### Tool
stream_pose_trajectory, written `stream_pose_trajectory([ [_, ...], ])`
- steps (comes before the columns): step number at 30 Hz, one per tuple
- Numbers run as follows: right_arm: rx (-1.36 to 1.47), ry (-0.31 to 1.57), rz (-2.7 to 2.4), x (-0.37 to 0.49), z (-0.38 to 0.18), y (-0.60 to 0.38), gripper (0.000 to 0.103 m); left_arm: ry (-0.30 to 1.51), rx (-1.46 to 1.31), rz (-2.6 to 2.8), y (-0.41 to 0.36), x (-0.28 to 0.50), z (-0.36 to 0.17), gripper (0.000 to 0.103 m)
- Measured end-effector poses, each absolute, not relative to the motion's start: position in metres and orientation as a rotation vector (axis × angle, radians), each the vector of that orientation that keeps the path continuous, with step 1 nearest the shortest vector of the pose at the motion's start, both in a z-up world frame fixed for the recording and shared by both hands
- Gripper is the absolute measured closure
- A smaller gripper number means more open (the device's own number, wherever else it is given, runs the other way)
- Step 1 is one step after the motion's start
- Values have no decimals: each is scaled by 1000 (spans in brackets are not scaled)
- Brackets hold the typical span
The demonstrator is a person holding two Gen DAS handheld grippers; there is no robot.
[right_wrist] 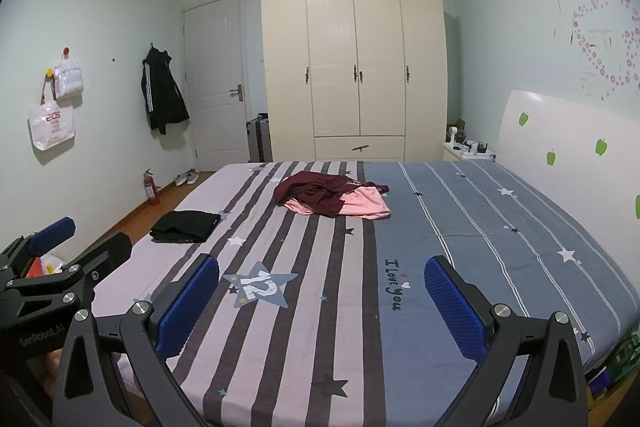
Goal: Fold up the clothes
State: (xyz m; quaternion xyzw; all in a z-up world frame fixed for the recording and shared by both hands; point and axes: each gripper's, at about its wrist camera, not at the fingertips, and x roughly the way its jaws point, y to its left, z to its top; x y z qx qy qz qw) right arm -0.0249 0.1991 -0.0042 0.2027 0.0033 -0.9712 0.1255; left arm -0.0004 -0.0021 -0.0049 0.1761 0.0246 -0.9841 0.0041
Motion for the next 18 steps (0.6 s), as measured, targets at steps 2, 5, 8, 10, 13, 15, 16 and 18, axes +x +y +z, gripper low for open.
stream_pose_trajectory([
  [2, 590, 9, -2829, -25, -4, 200, 1, 77, 551, -3083, -2, 0, -5, 1],
  [5, 590, 7, -2828, -24, -4, 200, 1, 76, 549, -3083, -3, 1, -6, 1],
  [8, 590, 7, -2826, -25, -4, 200, 1, 78, 549, -3082, -1, 1, -4, 1],
  [10, 589, 6, -2826, -25, -4, 200, 1, 81, 549, -3085, -1, 1, -5, 1],
  [13, 587, 5, -2827, -26, -3, 200, 1, 78, 548, -3085, -1, 1, -5, 1],
  [15, 586, 4, -2827, -26, -2, 200, 1, 77, 548, -3083, -2, 1, -5, 1],
  [16, 585, 5, -2828, -25, -2, 200, 1, 78, 548, -3082, -2, 1, -5, 1],
  [18, 583, 6, -2828, -26, -1, 200, 1, 77, 545, -3082, -1, 1, -4, 1],
])
